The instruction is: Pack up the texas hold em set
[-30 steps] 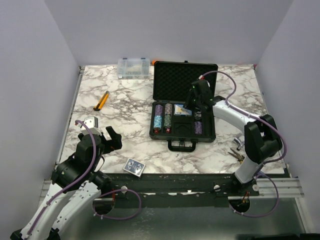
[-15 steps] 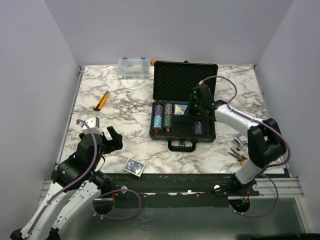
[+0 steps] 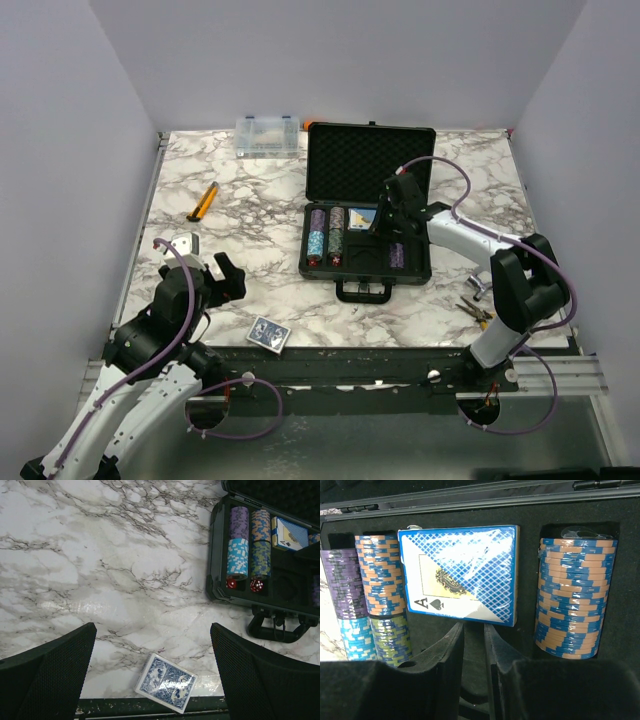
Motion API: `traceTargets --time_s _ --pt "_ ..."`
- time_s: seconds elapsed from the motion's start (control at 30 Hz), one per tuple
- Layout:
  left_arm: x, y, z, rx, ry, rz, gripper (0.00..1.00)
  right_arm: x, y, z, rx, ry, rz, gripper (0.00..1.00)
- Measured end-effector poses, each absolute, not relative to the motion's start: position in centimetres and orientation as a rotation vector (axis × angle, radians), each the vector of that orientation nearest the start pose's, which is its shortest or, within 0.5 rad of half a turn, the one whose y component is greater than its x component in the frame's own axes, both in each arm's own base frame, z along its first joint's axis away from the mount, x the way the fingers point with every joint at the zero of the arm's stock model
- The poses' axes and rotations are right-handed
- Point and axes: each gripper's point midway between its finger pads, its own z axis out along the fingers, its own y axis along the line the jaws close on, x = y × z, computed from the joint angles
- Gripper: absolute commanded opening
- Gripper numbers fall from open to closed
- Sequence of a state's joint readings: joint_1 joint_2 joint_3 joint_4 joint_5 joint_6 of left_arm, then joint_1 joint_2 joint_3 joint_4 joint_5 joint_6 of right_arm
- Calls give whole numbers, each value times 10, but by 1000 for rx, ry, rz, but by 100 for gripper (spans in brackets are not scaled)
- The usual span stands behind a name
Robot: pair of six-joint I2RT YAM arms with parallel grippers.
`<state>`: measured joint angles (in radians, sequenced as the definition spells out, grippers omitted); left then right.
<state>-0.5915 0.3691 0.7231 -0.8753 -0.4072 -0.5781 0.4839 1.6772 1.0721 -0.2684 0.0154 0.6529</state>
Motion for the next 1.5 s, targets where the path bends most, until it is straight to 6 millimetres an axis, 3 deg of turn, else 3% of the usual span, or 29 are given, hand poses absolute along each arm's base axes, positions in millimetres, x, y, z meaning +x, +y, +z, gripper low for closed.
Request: traceTargets --time_s 0.23,0.33,0.5,0.67,0.87,1.13,1.33,1.5 --pt "174 -58 198 -231 2044 -303 95 359 214 78 198 2507 460 31" --pt "174 -58 198 -231 2044 -304 95 354 211 87 176 2512 452 40" --pt "174 -59 199 -230 2041 -310 95 351 212 127 91 2452 496 64" --pt "174 -60 199 -228 2042 -313 95 339 223 172 -67 2361 623 81" --pt "174 -61 198 -223 2051 -315 94 319 236 198 -247 2297 743 98" --pt "177 -62 192 -228 2080 -292 93 285 267 201 -483 2283 842 100" --pt "180 -61 188 -240 2100 -263 93 253 311 197 -665 2274 871 100" --pt "181 -61 186 -247 2109 -253 93 232 335 185 -762 2283 889 100"
